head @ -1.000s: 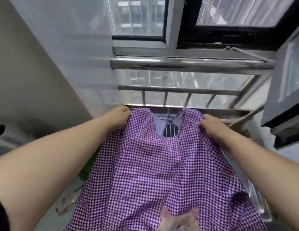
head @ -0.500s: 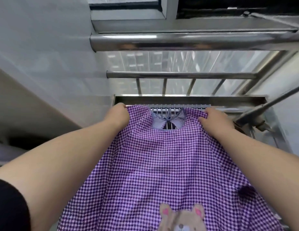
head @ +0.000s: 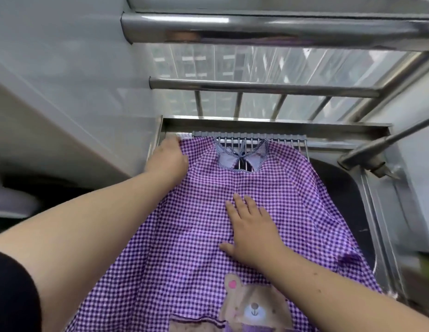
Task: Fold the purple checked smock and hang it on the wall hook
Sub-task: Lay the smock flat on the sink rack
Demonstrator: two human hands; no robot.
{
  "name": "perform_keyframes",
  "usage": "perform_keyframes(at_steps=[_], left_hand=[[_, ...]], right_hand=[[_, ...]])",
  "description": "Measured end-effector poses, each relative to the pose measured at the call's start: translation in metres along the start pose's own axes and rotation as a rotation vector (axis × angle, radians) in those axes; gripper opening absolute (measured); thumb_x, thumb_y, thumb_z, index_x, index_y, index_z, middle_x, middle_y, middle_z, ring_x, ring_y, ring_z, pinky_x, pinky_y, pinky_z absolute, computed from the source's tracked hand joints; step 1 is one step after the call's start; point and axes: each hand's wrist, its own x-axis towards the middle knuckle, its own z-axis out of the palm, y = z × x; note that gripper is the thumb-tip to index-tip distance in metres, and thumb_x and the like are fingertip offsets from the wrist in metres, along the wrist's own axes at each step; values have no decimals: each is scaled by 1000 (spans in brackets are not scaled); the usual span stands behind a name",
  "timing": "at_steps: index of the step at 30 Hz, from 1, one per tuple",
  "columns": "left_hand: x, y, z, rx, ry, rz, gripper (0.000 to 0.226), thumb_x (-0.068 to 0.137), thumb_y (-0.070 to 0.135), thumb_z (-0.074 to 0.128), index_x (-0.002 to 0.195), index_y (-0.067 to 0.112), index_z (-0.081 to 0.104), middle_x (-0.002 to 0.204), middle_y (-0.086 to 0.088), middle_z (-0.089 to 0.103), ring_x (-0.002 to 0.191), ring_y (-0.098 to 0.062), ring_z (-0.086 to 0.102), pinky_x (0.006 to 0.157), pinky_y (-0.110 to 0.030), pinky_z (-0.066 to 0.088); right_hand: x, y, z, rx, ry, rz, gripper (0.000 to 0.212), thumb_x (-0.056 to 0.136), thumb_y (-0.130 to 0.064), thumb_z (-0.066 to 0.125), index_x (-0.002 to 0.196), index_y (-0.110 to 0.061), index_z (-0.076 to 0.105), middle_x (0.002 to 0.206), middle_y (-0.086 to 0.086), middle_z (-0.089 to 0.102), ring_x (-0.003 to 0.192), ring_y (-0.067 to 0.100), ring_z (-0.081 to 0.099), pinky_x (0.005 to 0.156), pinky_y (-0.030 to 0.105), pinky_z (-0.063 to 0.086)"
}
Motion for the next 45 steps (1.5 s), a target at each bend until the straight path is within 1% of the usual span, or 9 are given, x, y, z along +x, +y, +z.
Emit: perform_keyframes(at_steps=[4,9,16,21,27,32,39,43,45], left_hand=[[-43,-16,-1,243,-94,327,77,98,27,56,164,26,16,173,-6,14,157,-27,19,128,-50,20],[-93,-47,-9,550,-249,564,59,96,31,53,154,30,43,172,-5,19,157,-26,20,128,-45,17],[-161,-115,-32,352,-214,172,50,90,41,60,139,29,58,150,1,46,134,-24,46,111,-43,43],[-193,-160,-41,206,-235,-148,79,79,50,66,150,25,41,146,-7,51,129,-30,54,109,-43,46],[-227,-184,-42,206,-518,-248,38,72,58,58,100,33,59,113,-1,71,98,-25,67,91,-35,56],[-241,-195,-44,125,-415,-291,41,96,45,46,130,32,66,127,-2,70,107,-27,67,94,-32,53],[-210,-217,-92,-263,52,-439,16,103,24,52,115,14,56,126,-19,64,113,-36,62,89,-37,43],[-205,-223,-111,374,273,44,34,92,26,58,126,24,65,128,-13,61,114,-39,58,96,-47,52],[-217,-209,-99,520,87,473,33,87,31,57,118,29,71,118,-4,68,106,-32,63,90,-44,54]], right_hand=[[2,0,2,22,8,1,109,94,-78,46,168,-23,-10,177,6,-15,163,31,-12,131,57,7],[0,-2,-2,4,34,27,108,94,-75,49,169,-22,-8,177,6,-13,164,31,-8,131,59,9],[-53,-58,10,-86,143,-98,95,97,-64,53,169,-20,8,176,15,12,160,36,15,126,56,24],[-75,-88,44,-82,-39,14,112,90,-73,59,169,-22,-3,176,17,-3,161,42,5,124,62,22],[-71,-100,47,-58,-45,94,122,86,-72,67,169,-25,-8,177,11,-9,163,40,0,125,57,30],[-75,-107,48,-38,-27,126,122,86,-69,71,169,-27,-9,178,7,-11,163,38,-3,124,58,33],[-75,-106,49,-32,-23,125,124,84,-72,71,169,-29,-9,178,5,-11,163,35,-3,124,59,33],[-77,-103,50,-37,-24,118,123,85,-73,69,169,-31,-10,178,3,-12,164,33,-5,123,59,33],[-77,-100,52,-12,-22,106,121,86,-71,70,169,-30,-9,178,3,-13,164,32,-5,126,56,29]])
